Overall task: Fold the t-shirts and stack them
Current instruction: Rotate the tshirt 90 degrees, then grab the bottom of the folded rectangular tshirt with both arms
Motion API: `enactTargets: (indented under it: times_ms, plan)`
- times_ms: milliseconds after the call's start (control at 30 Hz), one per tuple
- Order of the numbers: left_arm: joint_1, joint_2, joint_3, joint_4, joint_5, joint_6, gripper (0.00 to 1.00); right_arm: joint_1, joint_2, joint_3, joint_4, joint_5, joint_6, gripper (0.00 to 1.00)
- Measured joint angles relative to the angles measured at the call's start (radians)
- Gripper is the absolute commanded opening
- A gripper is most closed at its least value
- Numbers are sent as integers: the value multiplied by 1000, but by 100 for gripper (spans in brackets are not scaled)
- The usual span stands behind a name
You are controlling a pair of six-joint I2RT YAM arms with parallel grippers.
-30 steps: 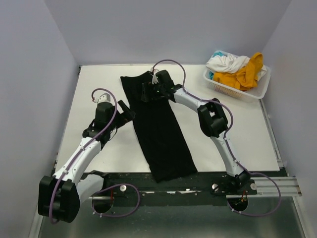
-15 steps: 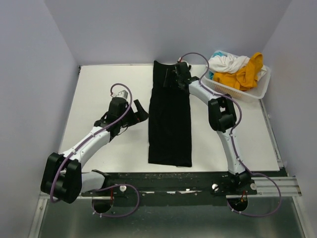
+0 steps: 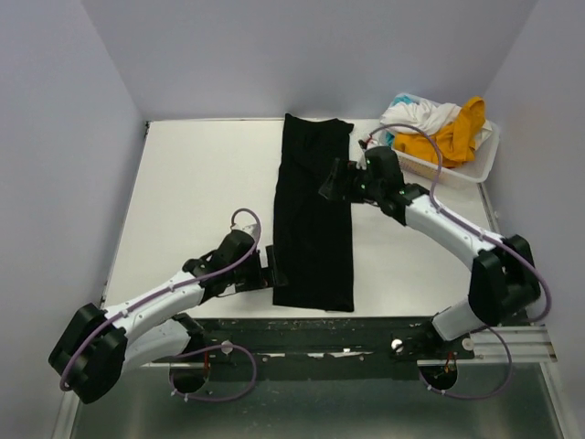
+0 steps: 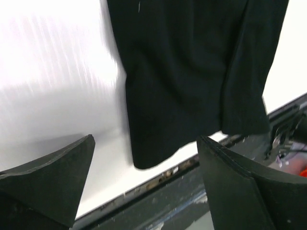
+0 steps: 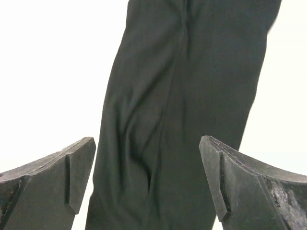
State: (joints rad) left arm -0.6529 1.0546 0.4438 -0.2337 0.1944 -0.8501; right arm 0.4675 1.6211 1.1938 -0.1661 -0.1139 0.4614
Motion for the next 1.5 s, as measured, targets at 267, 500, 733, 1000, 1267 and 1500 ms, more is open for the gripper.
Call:
enactTargets:
  times_ms: [267,500,733,1000,1267,1500]
  plan:
    - [-142,-72,-86,-7,0,-88,60,31,-332,-517,-79,-17,193,93]
    - [-175,27,-72,80,0,-138,48,40,-513,-741,-140,-141,328,71]
    - [-181,74,-48,67,-27,-154,39,47,-555,-821,-114,-252,413,64]
    - [-180,113,-48,102,-35,-168,12,105,-546,-864,-71,-338,468,53]
    - [-187,156,-67,191,-13,-204,0,150,-529,-892,-68,-318,500,2]
    - [-295,45,-95,93,-46,-221,0,203,-538,-878,-118,-319,483,1]
